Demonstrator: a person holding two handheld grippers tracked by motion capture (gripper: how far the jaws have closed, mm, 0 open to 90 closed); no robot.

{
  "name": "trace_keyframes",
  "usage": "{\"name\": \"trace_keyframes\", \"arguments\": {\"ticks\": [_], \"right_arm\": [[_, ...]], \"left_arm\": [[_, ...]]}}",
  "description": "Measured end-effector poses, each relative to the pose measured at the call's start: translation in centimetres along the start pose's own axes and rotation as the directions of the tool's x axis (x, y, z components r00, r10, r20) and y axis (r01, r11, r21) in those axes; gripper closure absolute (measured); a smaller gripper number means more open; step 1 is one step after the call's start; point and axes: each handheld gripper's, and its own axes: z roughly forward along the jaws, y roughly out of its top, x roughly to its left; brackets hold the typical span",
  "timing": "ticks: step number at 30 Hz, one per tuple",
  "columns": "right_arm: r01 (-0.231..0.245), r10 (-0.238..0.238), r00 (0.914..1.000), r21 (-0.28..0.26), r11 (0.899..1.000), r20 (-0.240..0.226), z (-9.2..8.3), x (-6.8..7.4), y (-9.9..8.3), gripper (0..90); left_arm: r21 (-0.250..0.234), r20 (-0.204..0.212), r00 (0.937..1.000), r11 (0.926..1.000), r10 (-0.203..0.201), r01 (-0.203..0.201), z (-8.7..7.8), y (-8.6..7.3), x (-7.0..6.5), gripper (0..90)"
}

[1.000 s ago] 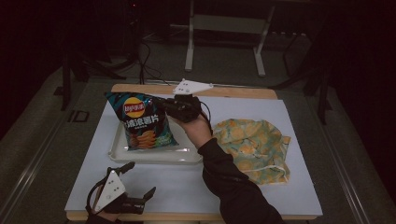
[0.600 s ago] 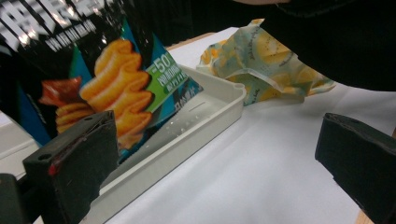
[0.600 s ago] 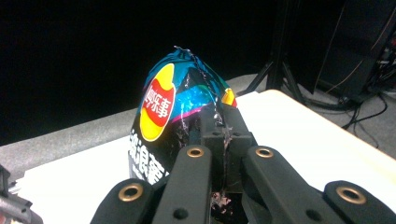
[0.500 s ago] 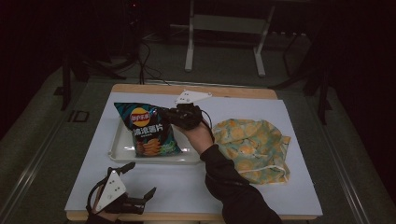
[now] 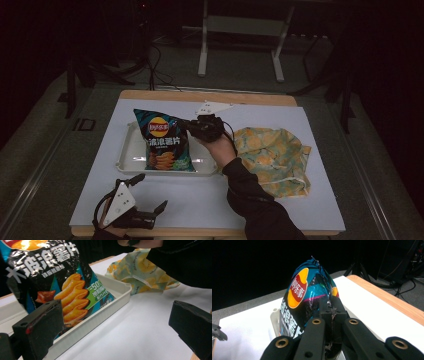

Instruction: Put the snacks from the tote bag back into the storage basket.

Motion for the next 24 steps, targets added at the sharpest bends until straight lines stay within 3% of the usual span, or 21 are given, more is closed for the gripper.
{"name": "trace_keyframes", "arguments": {"ticks": [8,16,20,24], "right_arm": [[-0.019,0.019,0.9998,0.024,1.0,0.0,0.0,-1.0,-0.8,90.0],[0.002,-0.003,1.0,0.09,0.996,0.005,1.6,-2.3,-1.1,90.0],[-0.029,0.03,0.9996,0.093,0.995,-0.003,2.3,-3.1,-1.4,90.0],[-0.042,0.04,0.999,0.095,0.995,0.017,3.1,-3.6,-1.8,90.0]], "left_arm": [[0.003,0.002,1.0,1.0,0.001,-0.001,0.1,0.0,0.0,0.2],[0.007,-0.001,1.0,1.0,0.001,-0.001,0.0,-0.1,0.1,0.2],[0.009,0.004,1.0,0.9999,0.004,-0.004,0.0,-0.1,0.1,0.1],[0.008,0.002,1.0,1.0,0.0,0.0,-0.1,-0.1,0.1,0.1]]}}
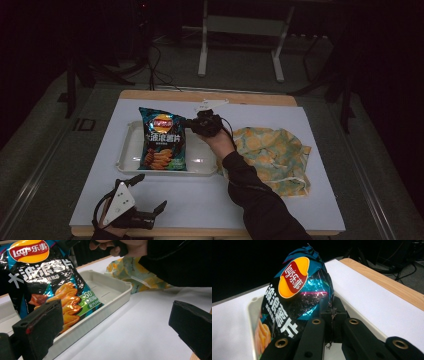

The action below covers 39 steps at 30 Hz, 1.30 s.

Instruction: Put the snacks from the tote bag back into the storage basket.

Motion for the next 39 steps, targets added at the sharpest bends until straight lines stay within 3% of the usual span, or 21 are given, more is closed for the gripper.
{"name": "trace_keyframes", "arguments": {"ticks": [5,19,25,27,35,39], "right_arm": [[0.003,-0.004,0.9988,0.026,1.0,0.048,1.1,-0.5,-0.1,90.0],[-0.02,0.012,0.9949,0.08,0.997,0.1,3.1,-2.0,-0.8,86.4],[-0.019,0.007,0.99,0.091,0.996,0.141,2.8,-2.2,-0.6,62.5],[-0.044,0.032,0.9913,0.091,0.995,0.128,2.6,-2.4,-0.5,58.3],[-0.035,0.025,0.9931,0.085,0.996,0.114,1.6,-2.0,0.1,42.6],[-0.034,0.02,0.993,0.117,0.993,0.116,0.9,-1.5,1.0,35.2]], "left_arm": [[0.0,0.006,1.0,1.0,0.002,-0.002,0.1,0.0,-0.1,0.1],[0.008,0.01,1.0,1.0,0.001,-0.001,0.1,-0.1,-0.1,0.1],[0.008,0.011,0.9999,1.0,-0.001,0.001,0.1,-0.1,-0.1,0.2],[0.01,0.012,0.9999,0.9999,-0.002,0.002,0.1,-0.1,-0.1,0.1],[0.011,0.01,0.9999,0.9999,-0.004,0.004,0.2,0.0,-0.1,0.1],[0.011,0.008,1.0,0.9999,-0.005,0.005,0.2,0.0,-0.1,0.2]]}}
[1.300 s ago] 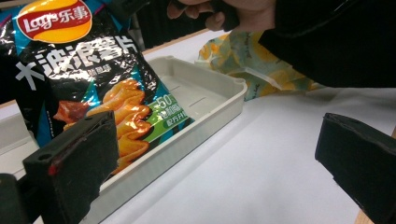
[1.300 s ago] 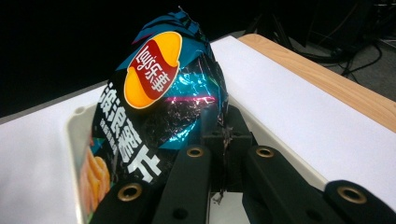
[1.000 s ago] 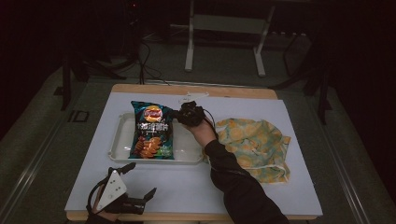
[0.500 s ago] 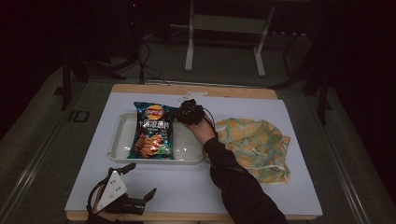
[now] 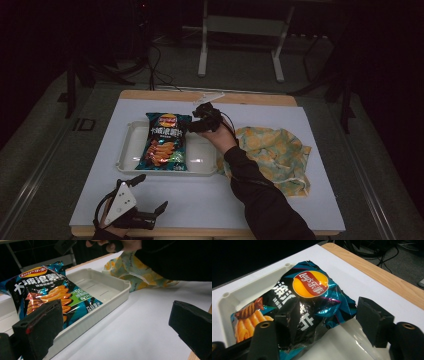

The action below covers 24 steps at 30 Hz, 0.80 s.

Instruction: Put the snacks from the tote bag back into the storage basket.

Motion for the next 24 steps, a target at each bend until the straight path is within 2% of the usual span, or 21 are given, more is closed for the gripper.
{"name": "trace_keyframes", "arguments": {"ticks": [2,4,10,14,16,19,20,23,24], "right_arm": [[0.0,0.0,1.0,0.001,1.0,-0.001,-0.2,0.0,0.1,34.6],[-0.013,0.013,0.9998,0.0,1.0,-0.016,-1.1,0.0,0.6,31.9],[-0.011,0.011,0.9999,-0.019,1.0,-0.007,-2.6,0.0,0.9,29.4],[-0.007,0.007,0.9999,-0.023,1.0,-0.015,-4.1,-0.3,0.8,21.1],[-0.005,0.005,1.0,-0.025,1.0,-0.007,-4.4,-0.3,0.7,19.9],[-0.009,0.008,0.9998,-0.052,0.999,-0.016,-5.6,-0.4,0.6,16.2],[0.01,-0.01,0.9999,-0.052,0.999,-0.013,-6.3,-0.5,0.5,14.3],[0.007,-0.008,0.9999,-0.051,0.999,-0.013,-6.6,-0.5,0.4,14.2],[0.025,-0.025,0.9997,-0.031,0.999,-0.007,-7.3,-0.8,0.2,14.2]], "left_arm": [[0.0,-0.001,1.0,1.0,0.0,0.0,0.0,0.0,0.0,0.1],[0.0,-0.001,1.0,1.0,0.0,0.0,0.0,0.0,0.0,0.2],[0.003,-0.001,1.0,1.0,0.002,-0.002,0.0,0.0,0.0,0.2],[0.003,0.0,1.0,1.0,0.003,-0.003,0.1,0.0,-0.1,0.2],[0.004,-0.002,1.0,1.0,0.003,-0.003,0.1,0.1,0.0,0.2],[0.003,-0.001,1.0,1.0,0.002,-0.002,0.1,0.1,-0.1,0.2],[0.005,-0.001,1.0,1.0,0.005,-0.005,0.1,0.1,-0.1,0.1],[0.006,-0.002,1.0,1.0,0.006,-0.006,0.1,0.1,-0.1,0.1],[0.005,-0.003,1.0,1.0,0.005,-0.005,0.1,0.0,-0.1,0.1]]}}
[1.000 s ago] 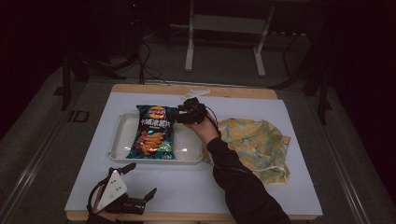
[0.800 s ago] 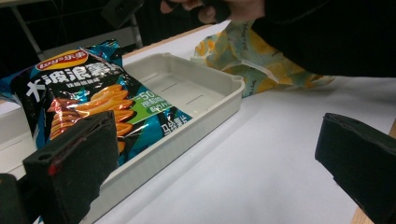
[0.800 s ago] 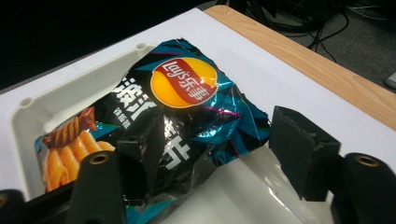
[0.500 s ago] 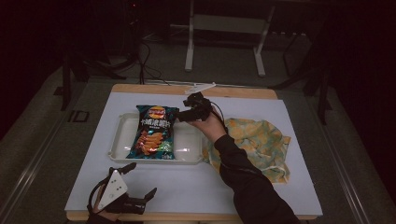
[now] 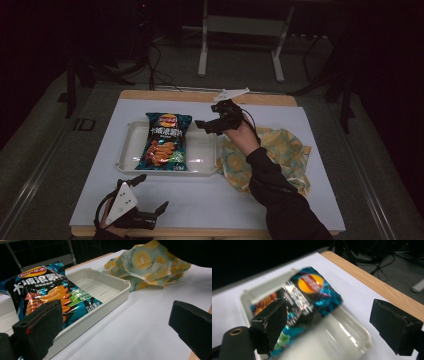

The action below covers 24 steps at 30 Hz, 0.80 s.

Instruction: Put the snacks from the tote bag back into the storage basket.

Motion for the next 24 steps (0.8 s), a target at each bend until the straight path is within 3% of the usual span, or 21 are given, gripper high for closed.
{"name": "trace_keyframes", "arguments": {"ticks": [4,11,18,24], "right_arm": [[-0.037,0.037,0.9993,-0.004,0.999,0.005,-1.4,-0.8,-0.8,14.2],[-0.064,0.066,0.9958,-0.021,0.998,0.064,-3.9,-2.3,-2.5,14.2],[-0.099,0.105,0.9829,-0.046,0.994,0.151,-6.6,-4.2,-4.9,14.2],[-0.105,0.113,0.9732,-0.052,0.993,0.2,-8.9,-5.3,-6.5,14.1]], "left_arm": [[0.002,0.001,1.0,1.0,-0.001,0.001,0.1,0.0,0.0,0.1],[0.004,0.0,1.0,1.0,0.001,-0.001,0.1,0.0,0.0,0.2],[0.009,0.001,1.0,1.0,0.004,-0.004,0.2,0.0,0.0,0.1],[0.012,0.002,1.0,0.9999,0.0,0.0,0.3,0.0,0.0,0.1]]}}
